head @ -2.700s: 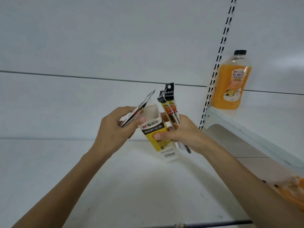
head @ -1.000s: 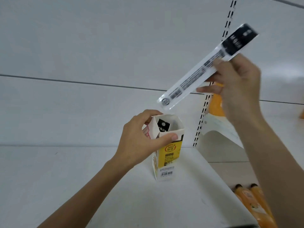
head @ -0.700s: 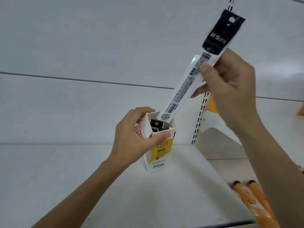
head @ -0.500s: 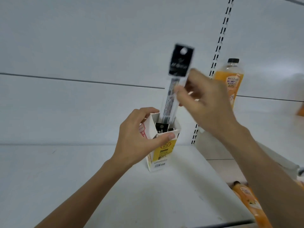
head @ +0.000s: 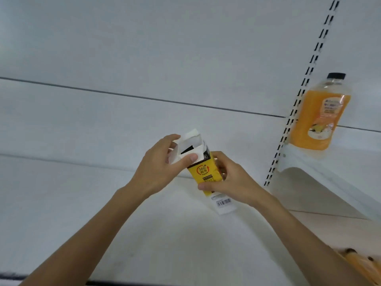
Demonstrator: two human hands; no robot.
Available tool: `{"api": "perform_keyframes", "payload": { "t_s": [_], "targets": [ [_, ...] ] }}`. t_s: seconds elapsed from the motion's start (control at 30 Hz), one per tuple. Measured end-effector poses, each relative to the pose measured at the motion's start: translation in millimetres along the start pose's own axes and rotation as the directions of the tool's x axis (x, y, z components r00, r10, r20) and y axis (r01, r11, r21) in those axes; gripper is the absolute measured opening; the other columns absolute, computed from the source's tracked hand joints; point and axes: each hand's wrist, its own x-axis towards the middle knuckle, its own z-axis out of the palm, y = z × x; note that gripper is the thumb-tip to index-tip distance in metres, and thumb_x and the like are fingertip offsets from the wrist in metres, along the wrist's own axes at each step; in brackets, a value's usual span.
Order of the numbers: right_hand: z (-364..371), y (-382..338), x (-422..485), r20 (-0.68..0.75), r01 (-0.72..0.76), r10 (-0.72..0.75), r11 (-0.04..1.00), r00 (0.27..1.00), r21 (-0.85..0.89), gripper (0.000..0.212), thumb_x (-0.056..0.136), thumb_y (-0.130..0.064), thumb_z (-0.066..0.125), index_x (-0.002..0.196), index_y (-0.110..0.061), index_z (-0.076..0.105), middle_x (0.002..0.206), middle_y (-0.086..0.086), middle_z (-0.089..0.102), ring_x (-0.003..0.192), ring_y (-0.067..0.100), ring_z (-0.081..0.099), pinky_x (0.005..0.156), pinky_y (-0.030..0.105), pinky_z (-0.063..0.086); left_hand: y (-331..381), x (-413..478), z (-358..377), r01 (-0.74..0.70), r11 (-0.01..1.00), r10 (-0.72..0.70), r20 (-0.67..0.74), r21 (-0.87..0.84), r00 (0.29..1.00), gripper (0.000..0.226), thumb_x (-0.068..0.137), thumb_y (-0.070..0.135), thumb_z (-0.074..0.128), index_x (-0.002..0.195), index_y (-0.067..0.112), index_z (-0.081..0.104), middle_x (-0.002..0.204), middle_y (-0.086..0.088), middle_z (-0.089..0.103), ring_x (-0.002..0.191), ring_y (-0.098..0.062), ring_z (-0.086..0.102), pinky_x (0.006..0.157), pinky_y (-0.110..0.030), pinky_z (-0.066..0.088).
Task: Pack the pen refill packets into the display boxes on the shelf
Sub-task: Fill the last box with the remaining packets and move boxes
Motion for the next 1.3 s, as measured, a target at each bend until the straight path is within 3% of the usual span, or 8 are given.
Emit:
{"api": "perform_keyframes", "payload": {
  "t_s": [0.1,0.23,0.3,0.47,0.67,0.8,1.07,1.3],
  "targets": [
    [2,3,22,-0.044,0.034,-0.035,0.999,0.998,-0.023,0.053,0.067,-0.034,0.080,0.108,-0.037,0.046,0.090,-0.018,0.063,0.076,-0.009,0.060,0.061,0.006,0.043,-27,-16,-31,0.102,0.911,-0.084,-0.063,0.399,0.994,0.084,0.064,0.072,0.049,0.134,0.027,0.033,0.126,0.009,0.043,0.115,-0.009,0.045,0.092,-0.033,0.041],
    [36,-19,56,0.089,0.132,-0.124,0.987,0.988,-0.088,0.051,0.069,-0.048,0.073,0.110,-0.037,0.046,0.094,-0.017,0.063,0.083,-0.003,0.061,0.072,0.021,0.050,-52,-50,-85,0.173,0.713,-0.132,-0.112,0.680,0.985,0.039,0.082,0.049,0.055,0.114,0.026,0.053,0.117,0.008,0.054,0.107,-0.012,0.052,0.084,-0.029,0.039],
    [67,-37,72,0.159,0.211,-0.192,0.971,0.969,-0.113,0.055,0.070,-0.052,0.070,0.115,-0.036,0.045,0.092,-0.018,0.062,0.084,0.001,0.062,0.077,0.030,0.051,-61,-69,-113,0.241,0.635,-0.185,-0.158,0.734,0.970,0.030,0.086,0.044,0.052,0.110,0.027,0.055,0.110,0.010,0.057,0.102,-0.012,0.054,0.080,-0.027,0.039],
    [150,-91,99,0.322,0.387,-0.326,0.910,0.889,-0.147,0.056,0.074,-0.053,0.068,0.119,-0.033,0.041,0.088,-0.019,0.057,0.082,0.006,0.059,0.078,0.032,0.048,-70,-131,-183,0.437,0.494,-0.276,-0.340,0.752,0.899,0.027,0.088,0.043,0.049,0.108,0.028,0.056,0.105,0.011,0.057,0.098,-0.012,0.055,0.079,-0.028,0.042],
    [260,-172,109,0.449,0.585,-0.491,0.805,0.747,-0.094,0.062,0.077,-0.054,0.064,0.129,-0.033,0.039,0.101,-0.014,0.055,0.094,0.013,0.055,0.078,0.031,0.043,-72,-204,-276,0.594,0.361,-0.297,-0.515,0.719,0.804,0.027,0.087,0.043,0.050,0.107,0.027,0.057,0.101,0.009,0.059,0.086,-0.009,0.054,0.072,-0.027,0.043],
    [344,-231,107,0.524,0.670,-0.553,0.741,0.648,-0.045,0.068,0.079,-0.057,0.060,0.138,-0.036,0.033,0.122,-0.007,0.057,0.112,0.017,0.052,0.087,0.034,0.043,-85,-231,-336,0.653,0.282,-0.336,-0.565,0.703,0.753,0.029,0.087,0.042,0.049,0.111,0.027,0.056,0.104,0.009,0.059,0.088,-0.008,0.054,0.071,-0.024,0.041],
    [478,-360,134,0.496,0.669,-0.586,0.743,0.641,0.013,0.071,0.079,-0.059,0.059,0.138,-0.031,0.033,0.122,-0.003,0.058,0.110,0.020,0.054,0.088,0.035,0.045,-117,-274,-488,0.658,0.202,-0.370,-0.565,0.726,0.737,0.034,0.087,0.044,0.049,0.115,0.026,0.056,0.111,0.006,0.061,0.095,-0.013,0.057,0.081,-0.035,0.049],
    [584,-433,164,0.530,0.685,-0.581,0.729,0.618,0.000,0.072,0.079,-0.059,0.058,0.139,-0.030,0.032,0.125,-0.002,0.056,0.112,0.022,0.053,0.087,0.033,0.041,-167,-286,-597,0.644,0.163,-0.441,-0.529,0.747,0.725,0.023,0.089,0.039,0.049,0.103,0.024,0.059,0.103,0.005,0.063,0.090,-0.014,0.058,0.075,-0.031,0.047]
  ]
}}
